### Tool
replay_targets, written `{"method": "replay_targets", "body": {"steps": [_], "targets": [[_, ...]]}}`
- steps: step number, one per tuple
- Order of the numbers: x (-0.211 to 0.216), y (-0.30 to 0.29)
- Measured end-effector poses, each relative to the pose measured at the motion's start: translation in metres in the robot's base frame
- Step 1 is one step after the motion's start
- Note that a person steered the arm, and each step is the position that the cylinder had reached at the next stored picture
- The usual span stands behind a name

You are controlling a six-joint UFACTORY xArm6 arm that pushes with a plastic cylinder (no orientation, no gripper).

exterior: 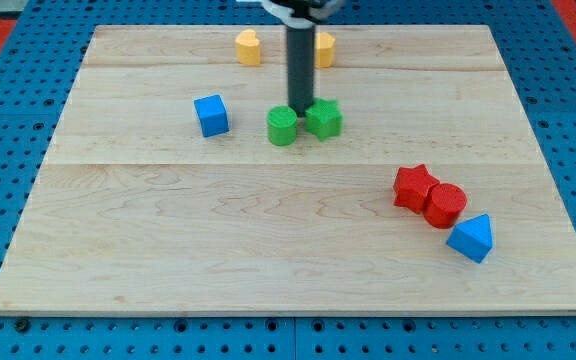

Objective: Push the green circle into the green star

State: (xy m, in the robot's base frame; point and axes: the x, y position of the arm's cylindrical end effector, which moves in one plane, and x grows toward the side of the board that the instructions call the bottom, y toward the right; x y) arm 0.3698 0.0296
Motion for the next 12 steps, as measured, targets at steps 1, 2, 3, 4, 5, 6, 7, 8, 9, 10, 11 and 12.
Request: {"method": "replay_targets", "body": {"steps": [1, 2, 3, 4, 5, 6, 7, 8, 9, 10, 11, 12], "targets": [[0.014, 0.048], [0.056, 0.087], [0.044, 0.071], [-0.023, 0.046], [-0.061, -0.026], [-0.034, -0.086], [0.023, -0.091], [0.025, -0.026], [-0.002, -0.017], [-0.017, -0.015], [0.044, 0.041], [0.057, 0.078]]}}
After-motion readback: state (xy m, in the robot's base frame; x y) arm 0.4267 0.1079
